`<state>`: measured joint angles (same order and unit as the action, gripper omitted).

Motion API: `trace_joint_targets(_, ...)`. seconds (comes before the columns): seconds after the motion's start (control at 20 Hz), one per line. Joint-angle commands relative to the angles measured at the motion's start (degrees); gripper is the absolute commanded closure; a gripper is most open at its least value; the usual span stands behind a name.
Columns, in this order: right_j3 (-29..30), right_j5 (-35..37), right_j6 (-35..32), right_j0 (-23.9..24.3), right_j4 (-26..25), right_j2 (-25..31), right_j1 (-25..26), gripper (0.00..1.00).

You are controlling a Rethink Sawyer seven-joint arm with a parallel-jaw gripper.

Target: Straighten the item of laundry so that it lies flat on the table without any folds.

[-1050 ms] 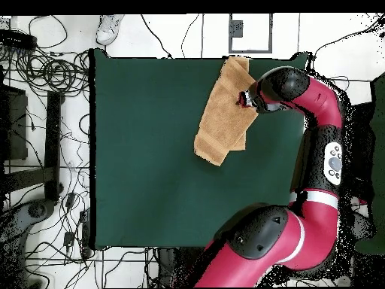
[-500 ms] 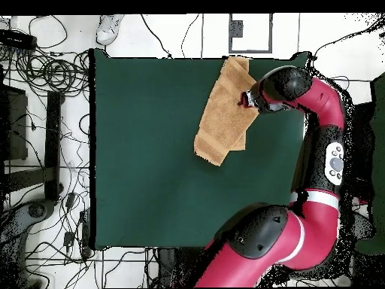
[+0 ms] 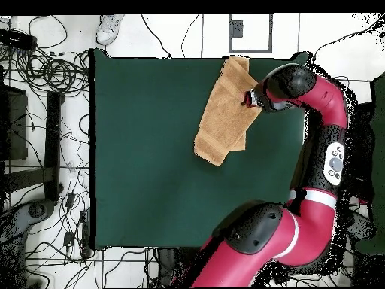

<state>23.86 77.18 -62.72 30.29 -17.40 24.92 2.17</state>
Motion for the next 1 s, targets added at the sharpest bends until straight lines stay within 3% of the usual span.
trace_joint_targets(0.05, -2.62, 6.36, 9.73, -2.53, -4.51, 3.04, 2.21, 0.00)
trace_joint_targets(1.0, -7.86, 11.75, 10.31, -2.67, -7.78, 4.46, 3.11, 0.00)
